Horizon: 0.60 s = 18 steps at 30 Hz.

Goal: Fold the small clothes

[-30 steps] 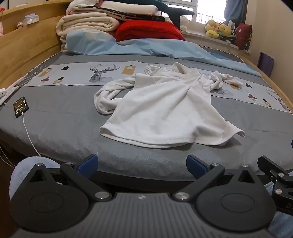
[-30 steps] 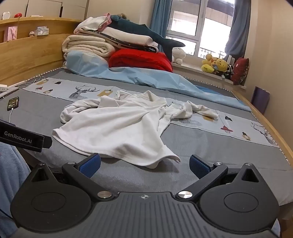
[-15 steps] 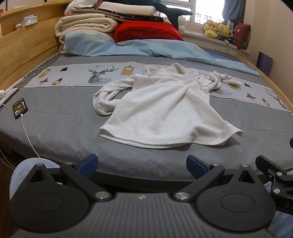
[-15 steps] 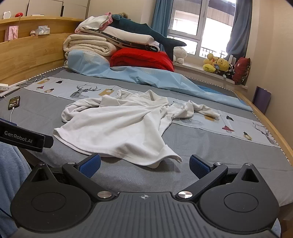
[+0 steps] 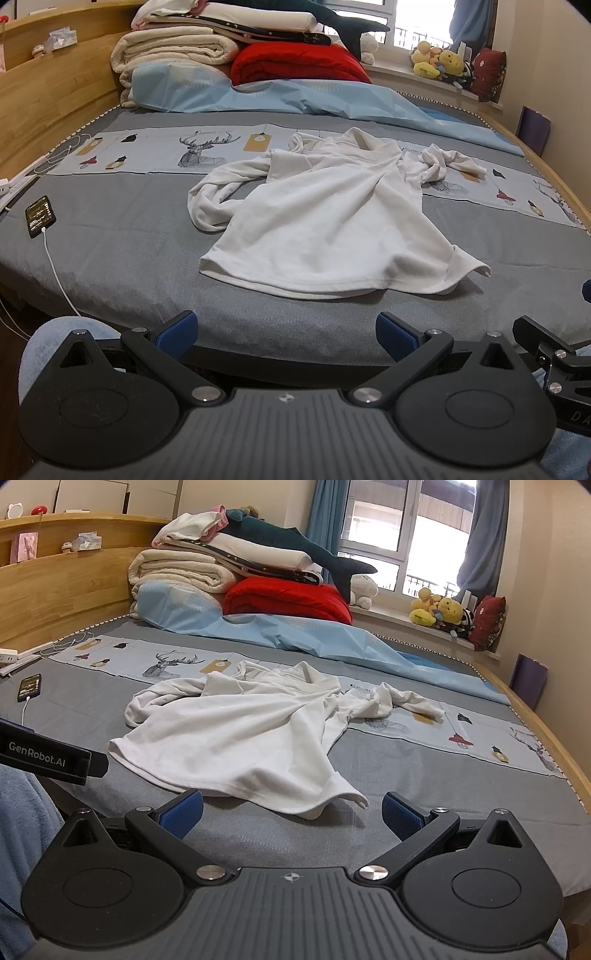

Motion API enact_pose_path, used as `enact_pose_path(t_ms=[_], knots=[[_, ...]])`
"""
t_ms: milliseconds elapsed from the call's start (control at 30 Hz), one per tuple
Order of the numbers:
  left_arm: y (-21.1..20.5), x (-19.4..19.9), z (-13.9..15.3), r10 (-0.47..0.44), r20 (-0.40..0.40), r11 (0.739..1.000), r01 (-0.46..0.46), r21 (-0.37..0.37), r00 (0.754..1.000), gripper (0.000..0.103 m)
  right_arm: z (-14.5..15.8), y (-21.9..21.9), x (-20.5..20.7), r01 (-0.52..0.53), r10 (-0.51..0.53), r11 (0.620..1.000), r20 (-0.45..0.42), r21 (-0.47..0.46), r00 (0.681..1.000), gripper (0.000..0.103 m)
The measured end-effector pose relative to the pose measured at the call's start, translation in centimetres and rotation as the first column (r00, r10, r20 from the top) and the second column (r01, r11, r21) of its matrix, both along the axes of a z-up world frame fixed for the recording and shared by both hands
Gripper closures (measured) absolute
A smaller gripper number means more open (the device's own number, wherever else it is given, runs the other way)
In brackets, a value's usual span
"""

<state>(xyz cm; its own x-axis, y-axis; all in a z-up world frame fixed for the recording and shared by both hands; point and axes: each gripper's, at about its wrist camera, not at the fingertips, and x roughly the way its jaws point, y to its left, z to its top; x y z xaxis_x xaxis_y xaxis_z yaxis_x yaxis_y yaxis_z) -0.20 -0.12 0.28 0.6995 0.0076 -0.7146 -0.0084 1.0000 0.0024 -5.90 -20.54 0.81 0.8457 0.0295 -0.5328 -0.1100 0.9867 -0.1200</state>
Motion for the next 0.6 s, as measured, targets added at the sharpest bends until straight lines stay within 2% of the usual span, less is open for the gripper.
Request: enact_pose_path(t_ms=[600], knots=[[0.08, -0.11, -0.06, 0.000, 0.001, 1.000, 0.000, -0.005, 1.000, 0.001, -0.17, 0.22, -0.09, -0.003, 0.003, 1.000, -0.004, 0.001, 1.000, 0.001]])
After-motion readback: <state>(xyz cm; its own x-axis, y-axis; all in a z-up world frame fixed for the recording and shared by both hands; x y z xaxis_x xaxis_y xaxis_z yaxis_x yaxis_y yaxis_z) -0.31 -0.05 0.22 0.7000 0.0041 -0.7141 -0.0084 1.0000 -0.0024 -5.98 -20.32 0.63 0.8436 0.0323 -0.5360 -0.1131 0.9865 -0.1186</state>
